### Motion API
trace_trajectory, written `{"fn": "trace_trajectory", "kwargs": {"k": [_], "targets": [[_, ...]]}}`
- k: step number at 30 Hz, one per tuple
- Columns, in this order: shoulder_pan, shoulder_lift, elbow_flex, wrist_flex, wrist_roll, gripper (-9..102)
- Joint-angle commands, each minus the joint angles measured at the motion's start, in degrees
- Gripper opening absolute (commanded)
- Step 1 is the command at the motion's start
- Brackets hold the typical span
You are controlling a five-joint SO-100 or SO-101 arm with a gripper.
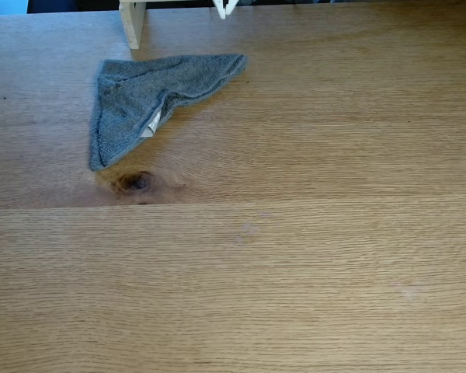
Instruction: Clean the area in front of the robot
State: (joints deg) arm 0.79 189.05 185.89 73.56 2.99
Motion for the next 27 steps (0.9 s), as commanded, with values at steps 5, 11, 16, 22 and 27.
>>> {"fn": "trace_trajectory", "kwargs": {"k": [5, 11, 16, 22, 27], "targets": [[-2.1, -4.0, 6.7, -3.3, -1.2, 0], [-2.1, -4.1, 6.7, -3.3, -1.2, 0], [-2.5, 0.2, 6.0, -7.6, -3.6, 0], [-15.3, -1.2, 4.0, -16.2, -12.0, 0], [-18.7, -22.9, -6.2, -26.3, -9.4, 0]]}}
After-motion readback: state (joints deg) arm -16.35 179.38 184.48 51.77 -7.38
